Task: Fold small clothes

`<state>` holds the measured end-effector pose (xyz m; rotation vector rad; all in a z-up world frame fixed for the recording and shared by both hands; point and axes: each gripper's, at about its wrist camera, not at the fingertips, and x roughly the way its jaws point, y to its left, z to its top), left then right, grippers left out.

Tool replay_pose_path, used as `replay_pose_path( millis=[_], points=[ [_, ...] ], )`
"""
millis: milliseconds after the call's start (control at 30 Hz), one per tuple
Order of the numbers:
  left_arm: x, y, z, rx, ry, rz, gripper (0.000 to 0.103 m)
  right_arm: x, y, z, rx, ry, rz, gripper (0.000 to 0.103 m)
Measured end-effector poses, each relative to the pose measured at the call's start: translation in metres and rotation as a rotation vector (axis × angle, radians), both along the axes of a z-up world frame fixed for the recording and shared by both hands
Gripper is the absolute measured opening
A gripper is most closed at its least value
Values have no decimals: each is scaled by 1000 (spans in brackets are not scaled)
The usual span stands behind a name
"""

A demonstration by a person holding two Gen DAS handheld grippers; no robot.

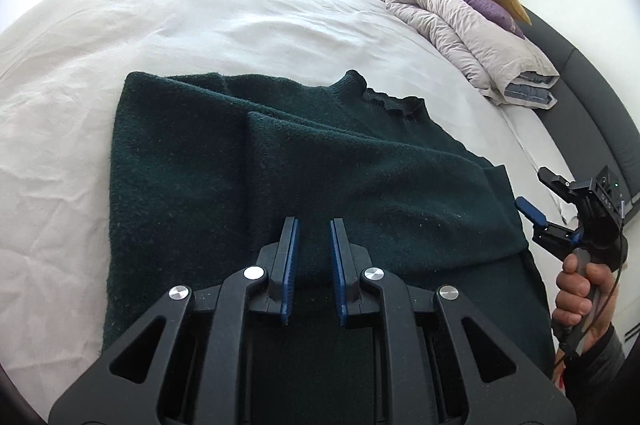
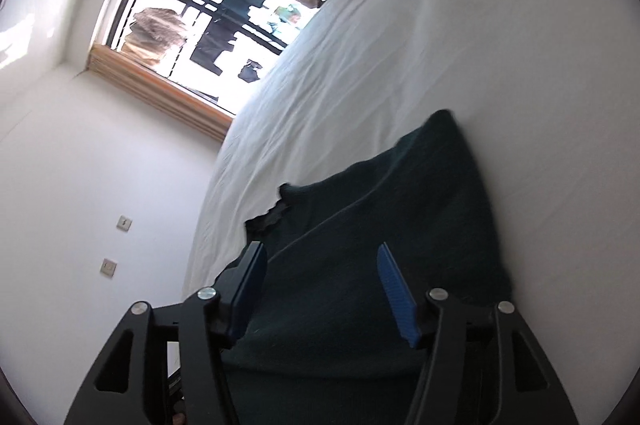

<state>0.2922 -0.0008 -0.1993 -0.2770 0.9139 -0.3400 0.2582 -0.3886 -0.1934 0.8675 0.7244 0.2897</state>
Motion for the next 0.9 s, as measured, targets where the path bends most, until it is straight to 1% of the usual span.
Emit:
replay_pose_path(
  millis=[33, 67, 100, 133, 167, 200, 233, 267, 300, 333, 367, 400, 433, 467, 500, 533, 567, 633, 667, 733, 800, 900],
  points=[
    [-3, 3, 3, -2, 3, 10, 15, 5, 10, -5, -9, 30, 20, 71],
    [-8, 6, 9, 3, -1, 18, 15, 10, 16, -16, -19, 85, 37, 75],
    [-15, 9, 15, 16, -14, 24, 15, 12, 17, -25, -38, 116, 47, 72],
    [-24, 12, 22, 35, -32, 26, 15, 10, 15, -27, -78, 110, 35, 66],
    [-34, 16, 29, 56, -50, 24, 15, 7, 12, -26, -101, 114, 32, 53],
    [-47, 21, 35, 72, -70, 17, 15, 1, 7, -24, -105, 121, 28, 52],
    [-61, 26, 41, 84, -88, 11, 15, -7, 3, -20, -126, 128, 5, 53],
    [-75, 32, 45, 90, -99, 5, 15, -16, 0, -13, -177, 128, -22, 59],
    [-89, 37, 48, 95, -106, -1, 15, -28, 0, -4, -232, 113, -43, 64],
    [-104, 41, 50, 98, -115, -16, 16, -43, 1, 7, -277, 73, -48, 65],
    [-120, 44, 53, 111, -128, -31, 27, -60, 3, 18, -306, 24, -50, 65],
    [-138, 46, 57, 135, -148, -45, 56, -77, 7, 29, -333, -25, -58, 67],
    [-157, 48, 61, 148, -176, -57, 71, -97, 13, 42, -373, -78, -66, 70],
    [-176, 50, 65, 150, -215, -66, 79, -117, 21, 53, -417, -133, -73, 74],
    [-196, 51, 70, 154, -248, -82, 79, -138, 30, 62, -458, -191, -80, 83],
    [-214, 50, 74, 170, -263, -105, 79, -158, 37, 71, -493, -240, -89, 89],
    [-231, 48, 76, 195, -274, -132, 79, -177, 46, 76, -528, -278, -109, 103],
    [-267, 40, 81, 278, -316, -170, 79, -210, 60, 82, -579, -334, -146, 103],
    [-284, 35, 81, 313, -340, -195, 79, -222, 66, 83, -591, -346, -135, 103],
    [-318, 22, 78, 378, -377, -277, 80, -240, 75, 83, -614, -335, -125, 103],
    [-349, 9, 69, 488, -410, -353, 81, -252, 84, 83, -640, -324, -113, 103],
    [-386, -5, 44, 661, -441, -472, 81, -273, 94, 81, -697, -327, -71, 103]
  ],
)
